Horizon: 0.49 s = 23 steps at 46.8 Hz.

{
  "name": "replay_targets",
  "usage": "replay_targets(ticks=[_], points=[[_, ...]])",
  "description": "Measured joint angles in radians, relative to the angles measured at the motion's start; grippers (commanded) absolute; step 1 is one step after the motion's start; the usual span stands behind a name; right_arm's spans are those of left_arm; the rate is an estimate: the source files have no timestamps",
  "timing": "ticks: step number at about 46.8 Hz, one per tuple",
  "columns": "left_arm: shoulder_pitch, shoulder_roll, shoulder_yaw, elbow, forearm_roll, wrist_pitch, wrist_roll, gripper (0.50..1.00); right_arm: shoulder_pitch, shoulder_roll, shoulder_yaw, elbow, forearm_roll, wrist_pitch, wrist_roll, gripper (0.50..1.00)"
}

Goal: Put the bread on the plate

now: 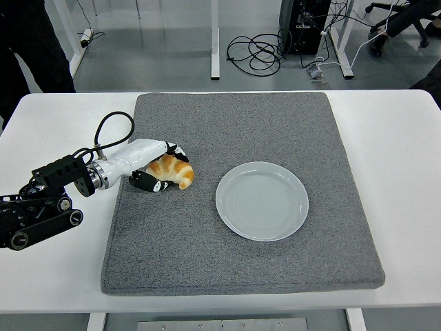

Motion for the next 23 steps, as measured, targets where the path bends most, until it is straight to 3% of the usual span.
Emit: replay_targets(ticks=[7,23], points=[[0.0,0.0,0.0,0.022,0.0,-0.009,-0.052,0.5,0.0,0.0,0.0,-0.001,0.0,0.0,0.0,1.0],[-0.073,0.017,-0.002,0.021,-0.001,-0.015,-0.059,0.5,0.0,0.0,0.0,0.0,0.0,0.0,0.0,1.0]])
